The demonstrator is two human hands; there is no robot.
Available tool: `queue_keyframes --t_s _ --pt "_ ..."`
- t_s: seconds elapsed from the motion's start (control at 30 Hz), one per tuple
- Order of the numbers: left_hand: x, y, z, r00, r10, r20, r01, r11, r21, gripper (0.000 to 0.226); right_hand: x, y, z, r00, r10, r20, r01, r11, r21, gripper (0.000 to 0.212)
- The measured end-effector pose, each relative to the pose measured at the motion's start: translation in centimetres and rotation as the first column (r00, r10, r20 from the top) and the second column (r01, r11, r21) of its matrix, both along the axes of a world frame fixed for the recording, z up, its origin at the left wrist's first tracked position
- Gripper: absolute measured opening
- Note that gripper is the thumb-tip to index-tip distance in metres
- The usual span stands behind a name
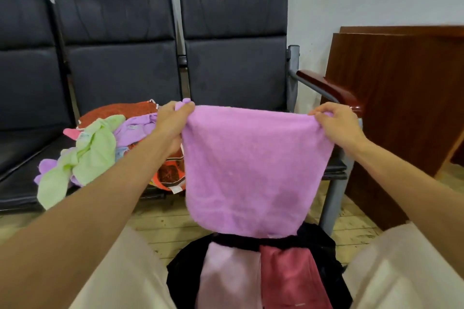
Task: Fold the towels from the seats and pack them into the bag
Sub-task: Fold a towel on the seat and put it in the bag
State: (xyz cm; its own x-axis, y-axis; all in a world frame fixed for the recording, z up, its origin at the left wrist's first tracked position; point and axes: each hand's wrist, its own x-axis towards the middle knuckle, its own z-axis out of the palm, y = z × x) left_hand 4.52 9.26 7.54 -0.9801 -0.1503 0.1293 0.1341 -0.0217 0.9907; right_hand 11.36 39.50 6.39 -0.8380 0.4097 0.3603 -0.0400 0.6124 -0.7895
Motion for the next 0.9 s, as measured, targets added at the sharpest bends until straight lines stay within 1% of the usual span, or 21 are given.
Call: queue_keyframes --t_s 0.03,0.07,0.1,0.13,0.17,0.2,0.27,0.33,0.4,0.47,0.5,0.57,0.63,0.7,0.77,0.8,0.9 --pt "0.1 0.0 1.1 0.999 0.015 -0.047 -0.016 0.999 -0.030 0.023 0.1 0.2 0.6 1.000 -0.022 0.010 0.022 1.000 0.021 0.022" --pt "0.1 0.0 2.0 0.996 0.015 -0.089 -0.020 0.998 -0.053 0.018 0.1 0.3 1.2 0.999 -0.042 0.008 0.042 0.999 0.022 0.020" --pt "0.3 0.0 2.9 0.994 0.011 -0.107 -0.020 0.997 -0.076 0.007 0.2 0.5 1.8 0.998 -0.060 -0.001 0.060 0.998 -0.018 0.016" --pt "0.3 0.0 3.7 0.992 0.006 -0.129 -0.017 0.996 -0.089 0.010 0.2 0.5 2.4 0.998 -0.066 -0.014 0.065 0.994 -0.089 0.012" --pt "0.3 -0.1 4.4 0.991 -0.005 -0.134 -0.009 0.994 -0.105 0.022 0.3 0.5 3.1 0.997 -0.071 -0.024 0.066 0.981 -0.180 0.009" --pt "0.4 -0.2 5.0 0.990 -0.013 -0.140 -0.004 0.992 -0.125 0.027 0.5 0.4 3.8 0.997 -0.073 -0.025 0.063 0.960 -0.273 0.007" --pt "0.5 -0.5 5.9 0.991 -0.040 -0.130 0.020 0.987 -0.157 0.022 0.9 0.5 5.0 0.997 -0.077 0.000 0.068 0.890 -0.451 0.009" --pt "0.7 -0.9 6.6 0.991 -0.072 -0.110 0.052 0.983 -0.174 0.019 1.1 1.0 5.9 0.996 -0.079 0.042 0.088 0.806 -0.586 0.014" --pt "0.8 -1.3 7.1 0.992 -0.077 -0.101 0.057 0.980 -0.190 0.022 1.2 1.5 6.5 0.995 -0.070 0.077 0.104 0.729 -0.676 0.021" --pt "0.9 -1.7 7.4 0.993 -0.071 -0.092 0.051 0.976 -0.212 0.026 1.1 2.0 6.9 0.994 -0.060 0.093 0.109 0.688 -0.717 0.026" --pt "1.0 -1.9 7.5 0.994 -0.070 -0.089 0.046 0.970 -0.240 0.028 1.1 2.1 7.0 0.994 -0.067 0.092 0.113 0.690 -0.715 0.027" --pt "0.8 -2.5 7.3 0.992 -0.068 -0.102 0.030 0.940 -0.339 0.029 0.9 2.0 7.0 0.993 -0.095 0.071 0.118 0.732 -0.671 0.026" --pt "0.5 -2.9 7.0 0.989 -0.062 -0.135 -0.003 0.900 -0.436 0.029 0.6 1.7 7.0 0.992 -0.121 0.044 0.125 0.820 -0.558 0.022" --pt "0.4 -3.3 6.8 0.988 -0.054 -0.146 -0.024 0.873 -0.488 0.025 0.5 1.4 6.9 0.992 -0.124 0.025 0.124 0.904 -0.409 0.018" --pt "0.4 -3.5 6.6 0.988 -0.049 -0.145 -0.030 0.867 -0.497 0.020 0.6 1.2 6.9 0.996 -0.074 0.042 0.084 0.943 -0.322 0.018" --pt "0.5 -3.6 6.6 0.989 -0.045 -0.140 -0.029 0.873 -0.487 0.018 0.7 1.2 6.9 0.998 -0.026 0.063 0.043 0.957 -0.286 0.021" --pt "0.6 -3.9 6.6 0.992 -0.018 -0.126 -0.038 0.901 -0.433 0.017 1.4 1.2 6.9 0.975 0.117 0.191 -0.100 0.990 -0.096 0.041"
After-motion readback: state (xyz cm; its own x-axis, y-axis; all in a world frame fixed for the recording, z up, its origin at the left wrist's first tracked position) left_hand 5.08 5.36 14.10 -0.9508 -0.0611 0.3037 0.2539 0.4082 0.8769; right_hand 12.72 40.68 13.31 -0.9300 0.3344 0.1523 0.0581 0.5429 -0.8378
